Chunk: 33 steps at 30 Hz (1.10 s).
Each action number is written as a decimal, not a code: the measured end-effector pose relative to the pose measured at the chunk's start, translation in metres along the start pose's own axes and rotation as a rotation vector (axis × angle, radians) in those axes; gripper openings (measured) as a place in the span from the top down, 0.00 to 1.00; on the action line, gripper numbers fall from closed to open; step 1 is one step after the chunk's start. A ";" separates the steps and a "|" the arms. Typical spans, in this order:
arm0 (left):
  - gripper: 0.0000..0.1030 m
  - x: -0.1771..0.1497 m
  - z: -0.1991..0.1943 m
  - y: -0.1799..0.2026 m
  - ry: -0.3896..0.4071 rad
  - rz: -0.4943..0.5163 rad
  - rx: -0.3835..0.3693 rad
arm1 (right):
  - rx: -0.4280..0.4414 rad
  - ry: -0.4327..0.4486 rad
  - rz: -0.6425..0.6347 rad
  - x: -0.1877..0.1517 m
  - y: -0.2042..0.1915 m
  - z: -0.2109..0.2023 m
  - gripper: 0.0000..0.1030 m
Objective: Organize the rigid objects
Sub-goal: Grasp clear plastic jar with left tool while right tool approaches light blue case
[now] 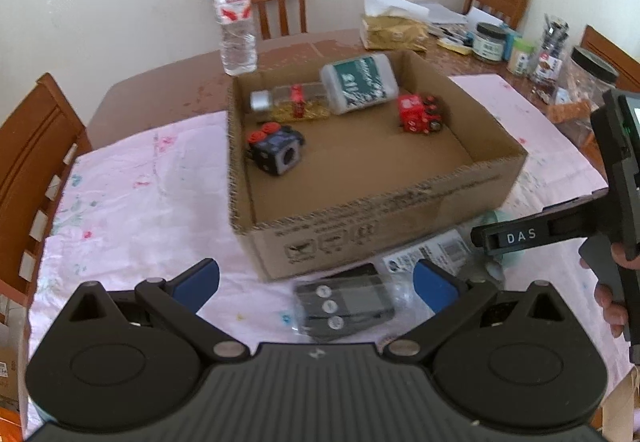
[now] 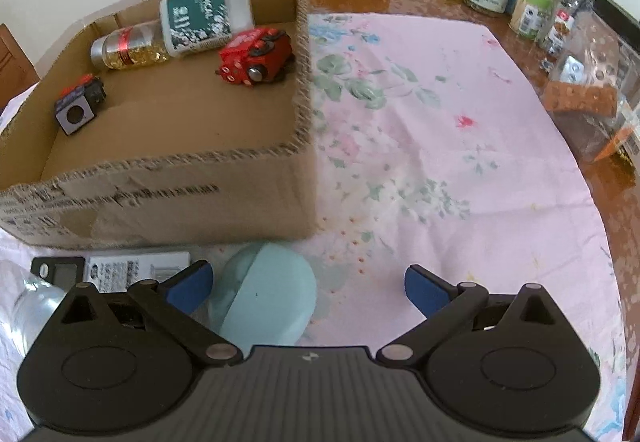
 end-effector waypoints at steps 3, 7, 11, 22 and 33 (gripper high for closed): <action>0.01 -0.002 0.002 0.006 -0.012 0.010 -0.012 | -0.026 -0.007 -0.024 -0.006 0.005 0.000 0.00; 0.01 -0.006 0.006 0.011 -0.030 0.014 -0.018 | -0.047 -0.003 -0.048 -0.013 0.016 -0.002 0.00; 0.01 -0.011 0.008 0.013 -0.047 0.005 -0.029 | -0.034 -0.005 -0.067 -0.014 0.022 -0.002 0.00; 0.01 -0.020 0.026 0.021 -0.072 0.011 -0.010 | -0.032 0.015 -0.075 -0.017 0.021 -0.003 0.00; 0.12 -0.023 0.033 0.020 -0.076 -0.030 -0.017 | -0.020 0.064 -0.096 -0.023 0.022 -0.005 0.00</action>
Point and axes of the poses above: each gripper's, at about its wrist camera, not at the fingertips, and z roughly the way its jaws point, y to its right, x to its top, the point moved 1 cm from there along z, roughly the way its jaws point, and after that the axes turned 2 degrees about -y, right-handed, at the moved point
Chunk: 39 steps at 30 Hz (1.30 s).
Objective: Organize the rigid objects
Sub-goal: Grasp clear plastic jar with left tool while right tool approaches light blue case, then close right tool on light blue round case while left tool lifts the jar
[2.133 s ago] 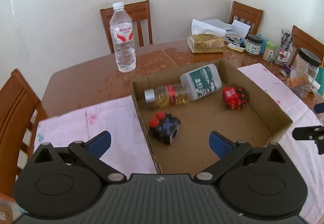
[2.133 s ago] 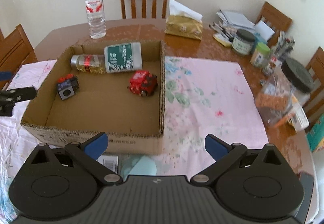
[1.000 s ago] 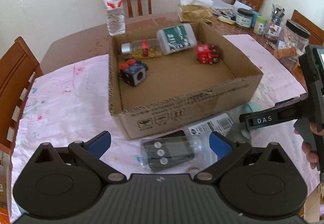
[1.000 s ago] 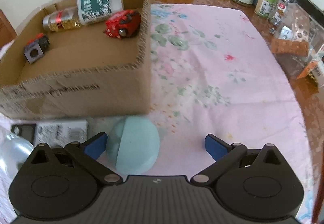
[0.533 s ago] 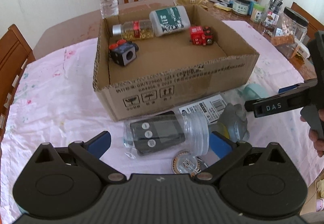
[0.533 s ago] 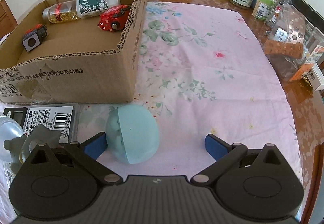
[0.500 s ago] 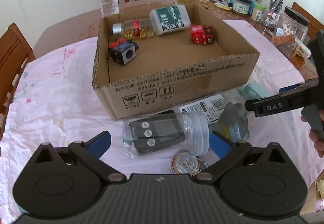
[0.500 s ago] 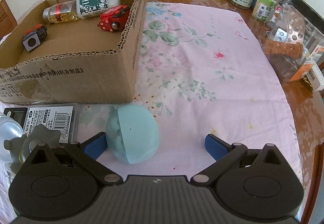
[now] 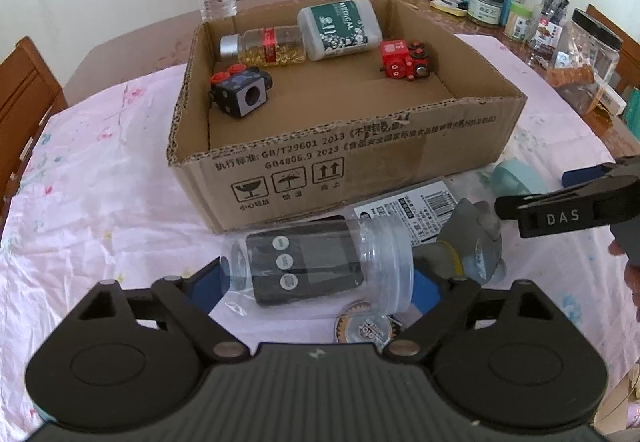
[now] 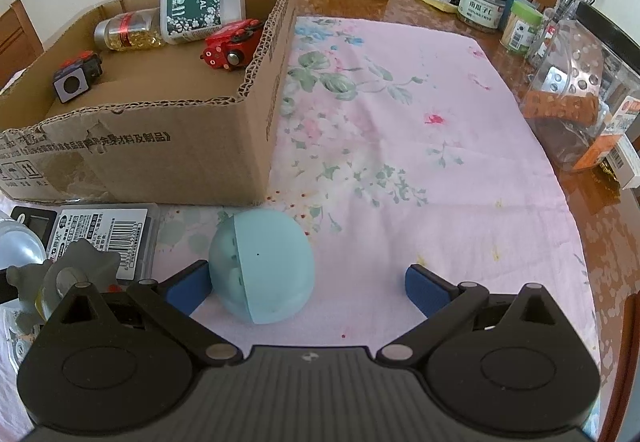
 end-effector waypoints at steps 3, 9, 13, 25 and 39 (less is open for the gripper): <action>0.12 -0.002 -0.002 -0.001 0.012 -0.015 0.017 | 0.004 0.017 -0.008 -0.002 0.000 -0.001 0.00; 0.12 -0.009 -0.012 -0.015 0.003 -0.050 0.044 | 0.014 0.022 -0.023 -0.002 0.000 -0.001 0.00; 0.12 -0.020 -0.019 -0.029 -0.013 -0.087 0.076 | 0.028 0.027 -0.045 -0.002 0.000 0.000 0.00; 0.11 -0.041 -0.017 -0.041 -0.020 -0.169 0.092 | 0.089 0.051 -0.148 -0.002 -0.008 -0.006 0.15; 0.11 -0.050 -0.005 -0.040 -0.084 -0.254 0.107 | 0.145 0.075 -0.226 -0.005 -0.014 -0.013 0.37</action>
Point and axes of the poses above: each gripper's, at about its wrist camera, not at the fingertips, and z roughly the way its jaws point, y to its right, x to its top, the point moved 1 cm from there along z, roughly the way its jaws point, and after that the axes turned 2 degrees about -y, right-handed, at the moved point
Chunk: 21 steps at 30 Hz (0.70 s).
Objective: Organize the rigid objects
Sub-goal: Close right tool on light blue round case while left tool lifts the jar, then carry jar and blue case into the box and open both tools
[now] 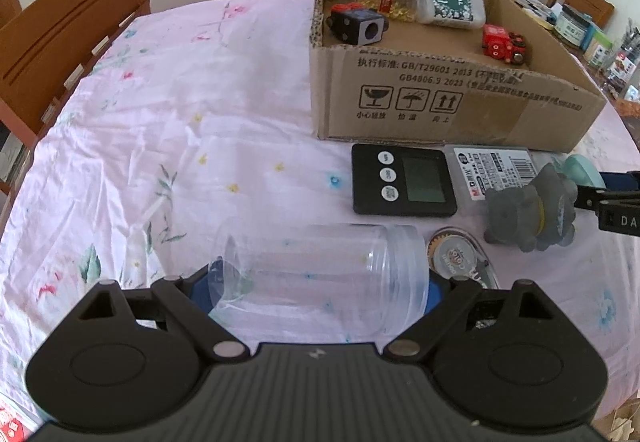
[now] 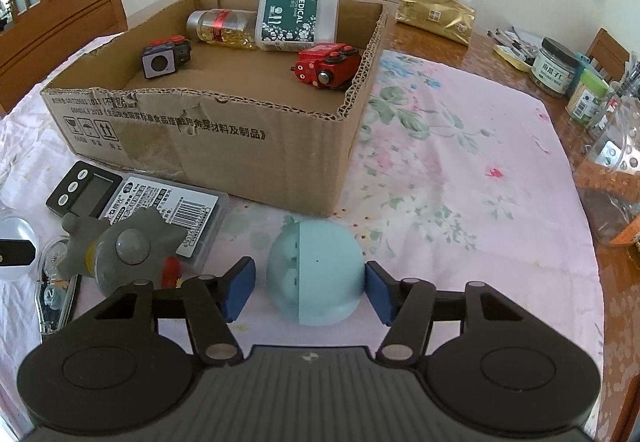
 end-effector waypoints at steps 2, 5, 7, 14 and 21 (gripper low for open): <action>0.11 0.000 0.000 0.000 0.000 -0.004 0.000 | 0.005 -0.001 -0.008 0.001 0.001 0.000 0.37; 0.11 0.001 -0.001 0.001 0.000 -0.012 0.002 | 0.007 -0.002 -0.009 0.003 0.003 0.002 0.36; 0.11 0.001 -0.002 0.001 0.002 -0.018 0.000 | 0.009 -0.001 -0.008 0.004 0.004 0.003 0.36; 0.11 0.005 -0.005 0.004 0.000 -0.010 0.013 | 0.012 -0.004 -0.017 0.004 0.005 0.003 0.40; 0.11 0.008 -0.008 0.004 0.002 -0.022 0.010 | 0.012 -0.002 -0.024 0.005 0.004 0.004 0.42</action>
Point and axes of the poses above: each gripper's, at about its wrist camera, not at the fingertips, and z roughly the way its jaws point, y to its right, x to its top, the point moved 1 cm from there along z, roughly the way its jaws point, and after that the axes turned 2 degrees about -y, right-handed, at the moved point
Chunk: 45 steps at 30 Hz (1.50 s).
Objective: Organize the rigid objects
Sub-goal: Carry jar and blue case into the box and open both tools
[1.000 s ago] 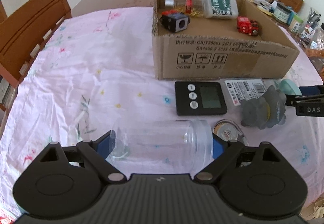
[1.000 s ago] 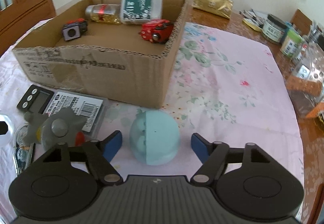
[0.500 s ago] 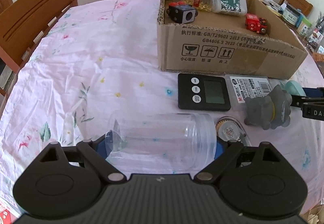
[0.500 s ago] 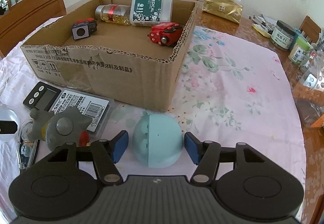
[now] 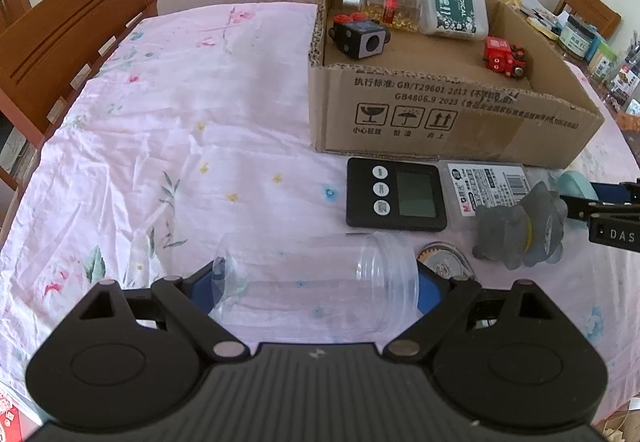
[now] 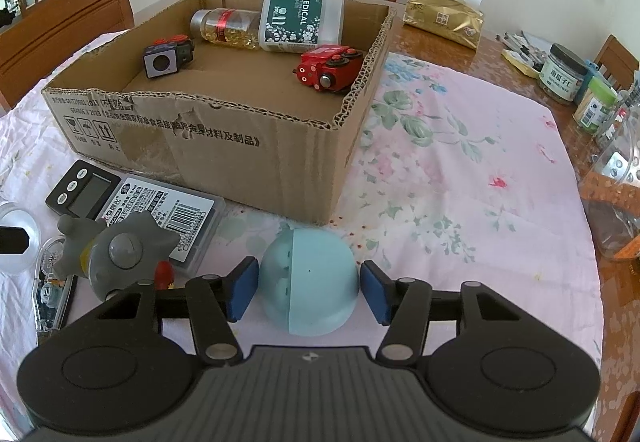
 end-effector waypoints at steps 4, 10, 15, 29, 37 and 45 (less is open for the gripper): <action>0.12 0.000 0.000 -0.001 -0.013 -0.004 -0.002 | -0.001 -0.011 0.001 0.002 0.000 0.000 0.44; 0.12 0.004 -0.003 0.002 -0.034 0.050 0.009 | 0.008 -0.034 0.009 0.003 0.001 -0.002 0.44; 0.12 0.012 -0.014 0.003 -0.043 0.107 -0.007 | 0.008 -0.043 -0.036 0.005 -0.002 -0.009 0.44; 0.12 0.055 -0.057 0.010 0.039 0.202 -0.069 | 0.057 0.052 -0.114 0.050 0.004 -0.081 0.44; 0.12 0.086 -0.070 0.012 0.132 0.217 -0.069 | 0.096 0.132 -0.150 0.099 -0.010 -0.073 0.44; 0.12 0.116 -0.067 0.010 0.200 0.182 -0.049 | 0.094 0.042 -0.123 0.114 -0.014 -0.023 0.44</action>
Point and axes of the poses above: each gripper's, at about its wrist camera, not at the fingertips, and z roughly the way its jaws point, y to its right, x to its top, the point moved 1 cm from there along z, roughly the way its jaws point, and after that the axes turned 2 degrees about -y, right-handed, at the moved point
